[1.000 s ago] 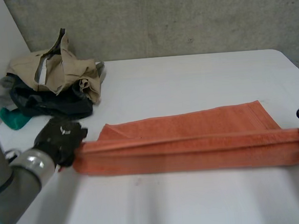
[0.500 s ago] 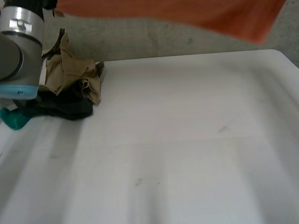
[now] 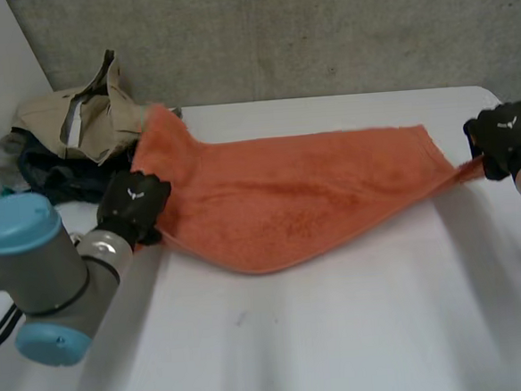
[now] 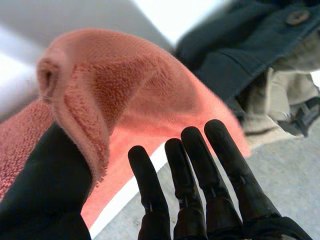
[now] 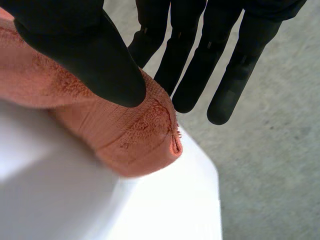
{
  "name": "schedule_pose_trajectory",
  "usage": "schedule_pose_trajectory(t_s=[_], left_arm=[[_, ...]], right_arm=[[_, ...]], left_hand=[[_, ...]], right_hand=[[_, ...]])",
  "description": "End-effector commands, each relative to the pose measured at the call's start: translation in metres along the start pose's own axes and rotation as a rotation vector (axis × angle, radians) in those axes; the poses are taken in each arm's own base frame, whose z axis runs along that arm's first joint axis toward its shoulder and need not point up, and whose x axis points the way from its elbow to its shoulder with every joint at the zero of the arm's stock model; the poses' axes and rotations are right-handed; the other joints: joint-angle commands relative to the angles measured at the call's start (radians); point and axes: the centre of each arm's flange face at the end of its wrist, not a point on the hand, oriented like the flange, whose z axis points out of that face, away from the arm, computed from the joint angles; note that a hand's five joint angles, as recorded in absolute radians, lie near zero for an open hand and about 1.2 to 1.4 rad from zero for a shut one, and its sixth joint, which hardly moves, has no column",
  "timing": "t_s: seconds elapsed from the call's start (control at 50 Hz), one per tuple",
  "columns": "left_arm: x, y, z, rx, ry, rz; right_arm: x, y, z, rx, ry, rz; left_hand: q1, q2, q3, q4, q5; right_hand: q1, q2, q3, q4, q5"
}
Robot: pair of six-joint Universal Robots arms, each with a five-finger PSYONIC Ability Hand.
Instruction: Fold the laundry.
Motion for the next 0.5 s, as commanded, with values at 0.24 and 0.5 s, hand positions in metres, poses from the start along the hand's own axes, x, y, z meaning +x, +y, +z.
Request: schedule_pose_trajectory(t_s=[0.24,0.5], left_arm=[[-0.007,0.014,-0.013,-0.011,-0.039,0.095],[0.003,-0.014,-0.134,-0.254,0.172,0.209]], right_arm=[[0.004,0.023,-0.008,-0.092,-0.026,-0.017],[0.049,0.025,-0.083,-0.453,-0.166,-0.301]], left_hand=[[0.602,0.605,0.6,0.607,0.615],[0.602,0.605,0.6,0.607,0.615]], right_hand=[[0.225,0.213,0.205,0.198,0.196],[0.225,0.213,0.205,0.198,0.196]])
